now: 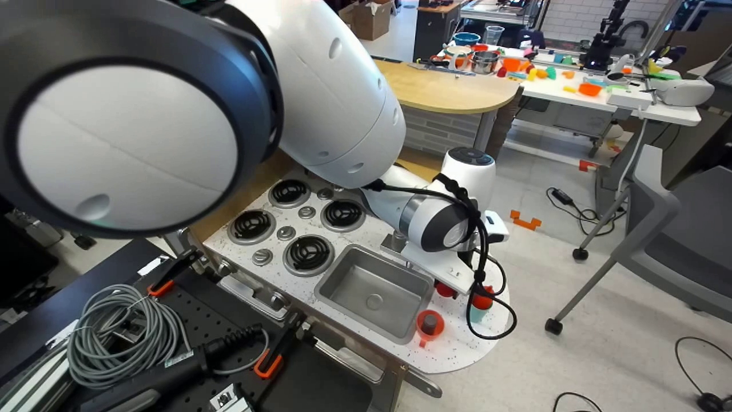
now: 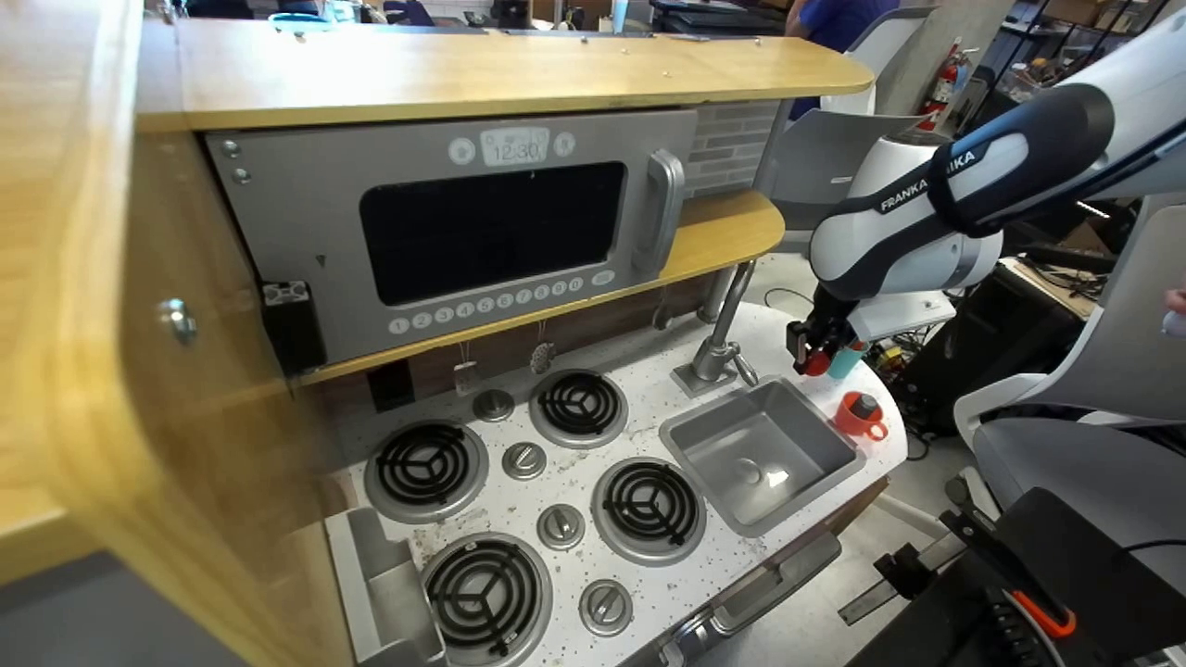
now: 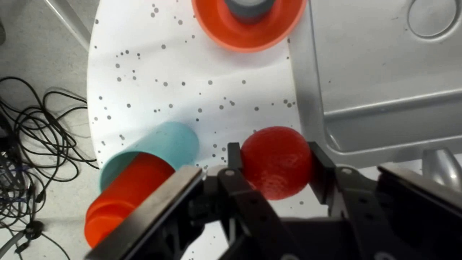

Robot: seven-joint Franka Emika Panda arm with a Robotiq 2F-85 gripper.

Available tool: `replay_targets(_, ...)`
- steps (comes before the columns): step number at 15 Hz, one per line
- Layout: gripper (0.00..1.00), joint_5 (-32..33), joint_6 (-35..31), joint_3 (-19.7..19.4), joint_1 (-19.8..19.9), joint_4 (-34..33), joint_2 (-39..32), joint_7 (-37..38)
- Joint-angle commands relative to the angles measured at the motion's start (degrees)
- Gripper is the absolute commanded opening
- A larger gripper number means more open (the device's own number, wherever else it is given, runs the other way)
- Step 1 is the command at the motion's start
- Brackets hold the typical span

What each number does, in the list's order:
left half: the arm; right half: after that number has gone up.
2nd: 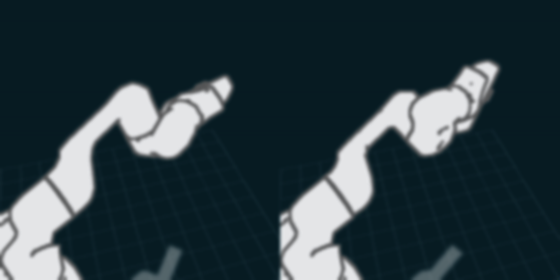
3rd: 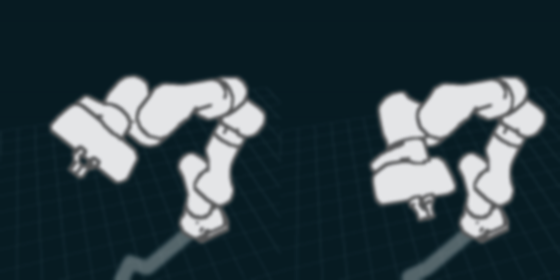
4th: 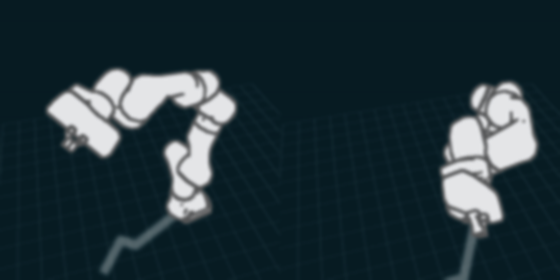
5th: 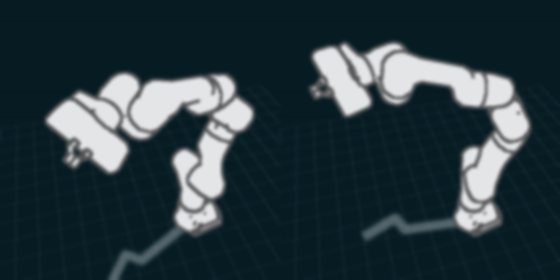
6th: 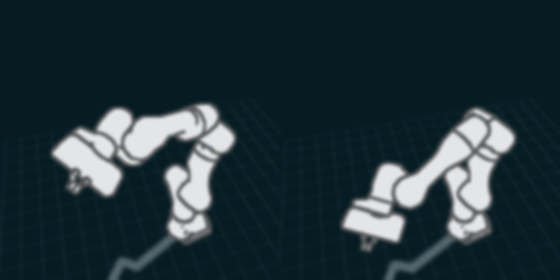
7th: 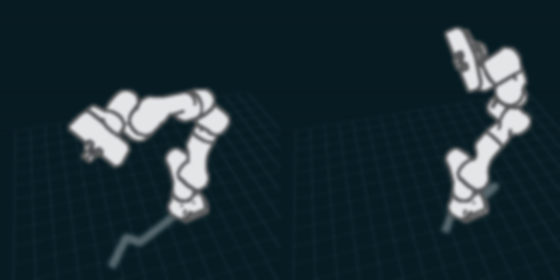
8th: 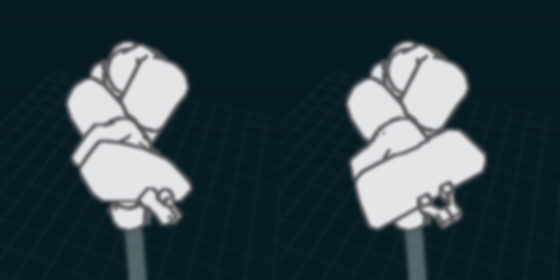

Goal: Remove the red object from the sink and place it on the right side of the counter

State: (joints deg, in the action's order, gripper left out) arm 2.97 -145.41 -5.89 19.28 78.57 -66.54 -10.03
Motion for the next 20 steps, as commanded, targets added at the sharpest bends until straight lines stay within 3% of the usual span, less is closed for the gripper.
replay_targets(1, 0.21, -0.3, 4.3, -1.0, -0.3, -5.7, -3.7, 1.0)
replay_targets(6, 0.21, 0.1, 6.5, -1.5, -0.6, -8.6, -5.5, 1.1)
replay_targets(7, 0.71, 0.0, 6.6, -1.6, -0.6, -8.9, -5.5, 1.3)
replay_targets(9, 0.79, 0.2, 6.5, -1.8, -0.7, -8.9, -5.4, 1.2)
replay_targets(12, 0.99, 0.2, 5.6, -1.7, -0.7, -7.4, -4.0, 0.8)
replay_targets(20, 1.00, 0.2, 3.9, 0.1, -2.0, 1.5, 4.2, -1.5)
